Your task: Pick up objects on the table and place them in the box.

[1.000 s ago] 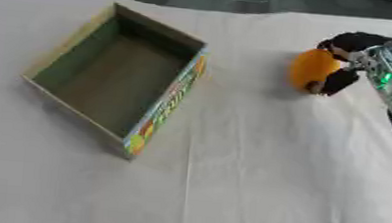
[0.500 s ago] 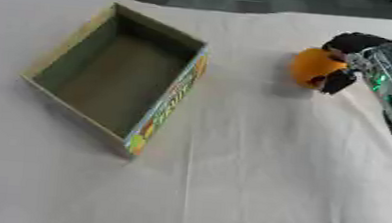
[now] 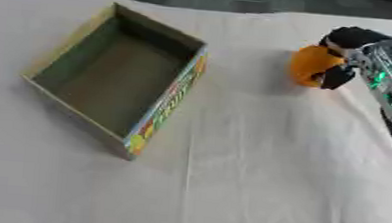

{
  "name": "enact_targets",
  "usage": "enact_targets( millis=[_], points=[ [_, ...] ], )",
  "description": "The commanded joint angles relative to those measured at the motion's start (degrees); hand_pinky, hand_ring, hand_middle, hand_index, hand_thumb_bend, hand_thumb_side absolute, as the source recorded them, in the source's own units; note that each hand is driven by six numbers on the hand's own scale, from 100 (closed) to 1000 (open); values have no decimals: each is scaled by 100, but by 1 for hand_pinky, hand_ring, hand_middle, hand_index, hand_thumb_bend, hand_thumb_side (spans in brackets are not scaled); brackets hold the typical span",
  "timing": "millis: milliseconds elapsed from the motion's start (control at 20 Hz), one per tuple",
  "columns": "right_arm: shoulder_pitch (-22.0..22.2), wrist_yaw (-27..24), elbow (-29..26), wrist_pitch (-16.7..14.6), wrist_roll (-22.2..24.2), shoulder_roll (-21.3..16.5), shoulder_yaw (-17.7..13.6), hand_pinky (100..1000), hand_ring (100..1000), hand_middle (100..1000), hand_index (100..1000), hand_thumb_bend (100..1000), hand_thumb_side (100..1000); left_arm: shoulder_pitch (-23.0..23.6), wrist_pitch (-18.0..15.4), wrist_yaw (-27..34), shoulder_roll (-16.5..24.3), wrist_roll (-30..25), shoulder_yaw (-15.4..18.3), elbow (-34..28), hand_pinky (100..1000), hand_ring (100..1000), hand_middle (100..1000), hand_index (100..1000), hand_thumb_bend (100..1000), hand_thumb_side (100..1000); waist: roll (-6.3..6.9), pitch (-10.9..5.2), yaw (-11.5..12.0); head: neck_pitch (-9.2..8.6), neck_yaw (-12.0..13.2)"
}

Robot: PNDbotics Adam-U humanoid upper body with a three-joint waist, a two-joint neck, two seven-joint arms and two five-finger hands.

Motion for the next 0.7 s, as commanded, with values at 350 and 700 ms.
enact_targets(
  millis=[350, 700],
  points=[
    [-86, -456, -603, 426, -285, -291, -119, 743, 785, 460, 372, 100, 100, -33, 12, -12, 111, -28, 52, -93, 785, 633, 685, 873, 100, 950, 18, -176, -35, 10, 9],
    [-129, -825, -1263, 788, -429, -394, -176, 738, 758, 406, 323, 100, 143, -37, 4, -11, 111, -26, 52, -93, 786, 633, 686, 873, 100, 948, 40, -204, -56, 166, 33]
  ],
)
